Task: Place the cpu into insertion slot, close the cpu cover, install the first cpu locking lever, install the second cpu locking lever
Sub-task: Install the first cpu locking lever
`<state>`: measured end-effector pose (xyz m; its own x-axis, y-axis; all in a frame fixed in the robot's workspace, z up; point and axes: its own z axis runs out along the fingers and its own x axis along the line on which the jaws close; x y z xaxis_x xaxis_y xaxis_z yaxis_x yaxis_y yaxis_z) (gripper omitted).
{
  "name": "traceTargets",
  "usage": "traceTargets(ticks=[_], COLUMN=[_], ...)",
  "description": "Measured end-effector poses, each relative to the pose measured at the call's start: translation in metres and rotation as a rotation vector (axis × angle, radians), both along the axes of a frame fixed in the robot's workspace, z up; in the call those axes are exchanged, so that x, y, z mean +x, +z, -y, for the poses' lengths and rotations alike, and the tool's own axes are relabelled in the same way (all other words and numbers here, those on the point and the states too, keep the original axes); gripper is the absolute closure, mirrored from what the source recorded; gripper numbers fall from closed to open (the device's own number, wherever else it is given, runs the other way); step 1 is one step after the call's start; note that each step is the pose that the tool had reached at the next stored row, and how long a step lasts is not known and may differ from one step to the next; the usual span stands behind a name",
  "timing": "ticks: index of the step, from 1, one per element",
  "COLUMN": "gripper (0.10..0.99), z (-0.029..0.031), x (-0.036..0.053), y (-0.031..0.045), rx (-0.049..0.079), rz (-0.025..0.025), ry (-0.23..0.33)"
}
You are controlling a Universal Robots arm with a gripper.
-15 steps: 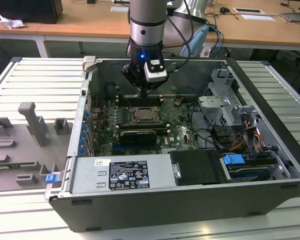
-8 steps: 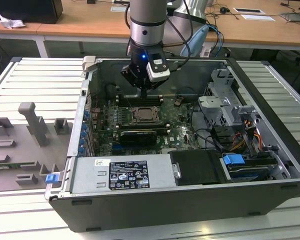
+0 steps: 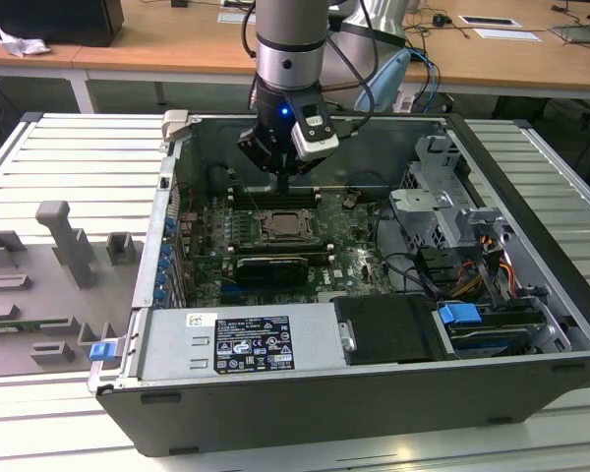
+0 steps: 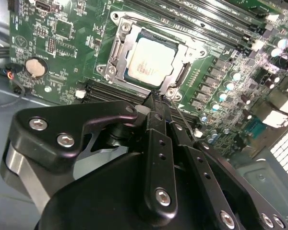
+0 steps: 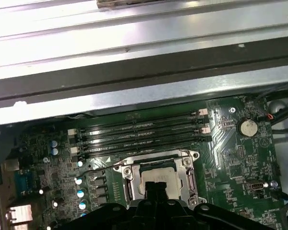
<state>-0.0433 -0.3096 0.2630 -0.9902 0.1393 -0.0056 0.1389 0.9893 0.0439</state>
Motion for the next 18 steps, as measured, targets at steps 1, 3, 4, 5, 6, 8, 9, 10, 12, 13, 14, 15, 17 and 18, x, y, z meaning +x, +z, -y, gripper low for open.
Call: traceTargets(ticks=[1,3,4,5,6,8,9,10,12,13,14,15,17,18], gripper=[0.980,0.980,0.980,0.980,0.980,0.980,0.980,0.980,0.980,0.980,0.980,0.980,0.980,0.980], z=[0.0000,0.0000,0.0000,0.0000,0.0000,0.0000,0.0000,0.0000,0.0000,0.0000,0.0000,0.0000,0.0000,0.0000], x=[0.0000,0.0000,0.0000,0.0000,0.0000,0.0000,0.0000,0.0000,0.0000,0.0000,0.0000,0.0000,0.0000,0.0000], y=[0.0000,0.0000,0.0000,0.0000,0.0000,0.0000,0.0000,0.0000,0.0000,0.0000,0.0000,0.0000,0.0000,0.0000], rx=[0.000,0.000,0.000,0.000,0.000,0.000,0.000,0.000,0.000,0.000,0.000,0.000,0.000,0.000], rz=[0.0000,0.0000,0.0000,0.0001,0.0000,0.0000,0.0000,0.0000,0.0000,0.0000,0.0000,0.0000,0.0000,0.0000], ry=[0.019,0.038,0.056,0.072,0.081,0.102,0.111,0.127,0.158,0.171,0.181,0.193,0.207,0.219])
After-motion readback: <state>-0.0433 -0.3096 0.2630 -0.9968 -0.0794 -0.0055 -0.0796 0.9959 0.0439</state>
